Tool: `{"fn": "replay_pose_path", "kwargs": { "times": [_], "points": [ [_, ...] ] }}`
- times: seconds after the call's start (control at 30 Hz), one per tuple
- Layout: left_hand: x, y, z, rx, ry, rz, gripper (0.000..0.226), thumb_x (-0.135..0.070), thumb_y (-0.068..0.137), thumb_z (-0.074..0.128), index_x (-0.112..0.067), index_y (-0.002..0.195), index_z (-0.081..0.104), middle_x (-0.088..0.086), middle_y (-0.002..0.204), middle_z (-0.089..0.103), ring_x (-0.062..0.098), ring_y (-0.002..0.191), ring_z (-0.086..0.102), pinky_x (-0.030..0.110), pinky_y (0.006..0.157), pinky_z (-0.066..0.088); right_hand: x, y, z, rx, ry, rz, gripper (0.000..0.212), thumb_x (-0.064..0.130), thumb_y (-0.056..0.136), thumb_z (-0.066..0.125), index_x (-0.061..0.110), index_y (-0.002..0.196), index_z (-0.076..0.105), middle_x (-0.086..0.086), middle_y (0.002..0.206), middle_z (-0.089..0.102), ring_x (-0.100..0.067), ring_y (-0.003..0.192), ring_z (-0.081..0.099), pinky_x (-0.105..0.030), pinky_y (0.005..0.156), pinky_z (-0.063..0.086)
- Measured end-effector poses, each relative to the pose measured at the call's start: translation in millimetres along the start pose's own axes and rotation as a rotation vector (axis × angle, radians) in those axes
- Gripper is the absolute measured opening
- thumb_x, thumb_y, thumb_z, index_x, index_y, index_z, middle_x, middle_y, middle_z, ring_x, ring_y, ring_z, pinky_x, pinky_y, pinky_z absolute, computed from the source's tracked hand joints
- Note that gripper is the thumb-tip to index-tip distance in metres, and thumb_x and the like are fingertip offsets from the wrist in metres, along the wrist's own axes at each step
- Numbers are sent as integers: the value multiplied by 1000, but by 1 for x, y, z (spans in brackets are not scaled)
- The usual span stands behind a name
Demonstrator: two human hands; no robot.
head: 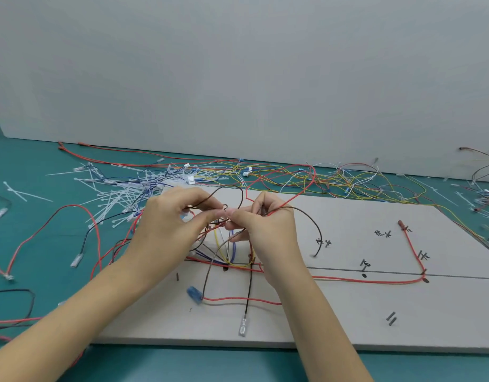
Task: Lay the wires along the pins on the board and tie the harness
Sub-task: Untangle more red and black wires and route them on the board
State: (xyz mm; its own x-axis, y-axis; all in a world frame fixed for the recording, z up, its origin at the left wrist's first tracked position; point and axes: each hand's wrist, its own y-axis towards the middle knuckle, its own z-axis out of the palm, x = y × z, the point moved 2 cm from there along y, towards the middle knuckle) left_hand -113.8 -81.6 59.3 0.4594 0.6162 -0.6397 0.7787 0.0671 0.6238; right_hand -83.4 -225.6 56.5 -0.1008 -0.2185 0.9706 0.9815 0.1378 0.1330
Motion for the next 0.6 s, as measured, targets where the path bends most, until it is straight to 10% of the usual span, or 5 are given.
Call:
{"fn": "replay_pose_path", "kwargs": {
  "times": [0.23,0.4,0.6],
  "points": [
    [18,15,-6,-61,-575,-400,4,-19,90,59,-18,88,57,-2,98,71,10,89,64,24,64,59,1,3,-6,-31,-1,21,41,-12,81,66,12,66,37,-15,61,58,-16,51,63,-21,39,46],
    [29,14,-14,-54,99,-202,17,-11,89,63,-24,81,57,-13,84,61,-6,81,58,16,67,46,2,3,-6,-13,99,22,41,-9,83,66,12,64,37,-10,60,56,-14,54,64,-21,42,49],
    [23,11,-10,68,291,-77,37,12,76,58,-24,85,68,0,89,55,20,96,50,29,83,38,2,4,-8,40,150,73,40,6,88,67,14,62,38,-10,61,59,-17,54,63,-21,40,45]
  ]
}}
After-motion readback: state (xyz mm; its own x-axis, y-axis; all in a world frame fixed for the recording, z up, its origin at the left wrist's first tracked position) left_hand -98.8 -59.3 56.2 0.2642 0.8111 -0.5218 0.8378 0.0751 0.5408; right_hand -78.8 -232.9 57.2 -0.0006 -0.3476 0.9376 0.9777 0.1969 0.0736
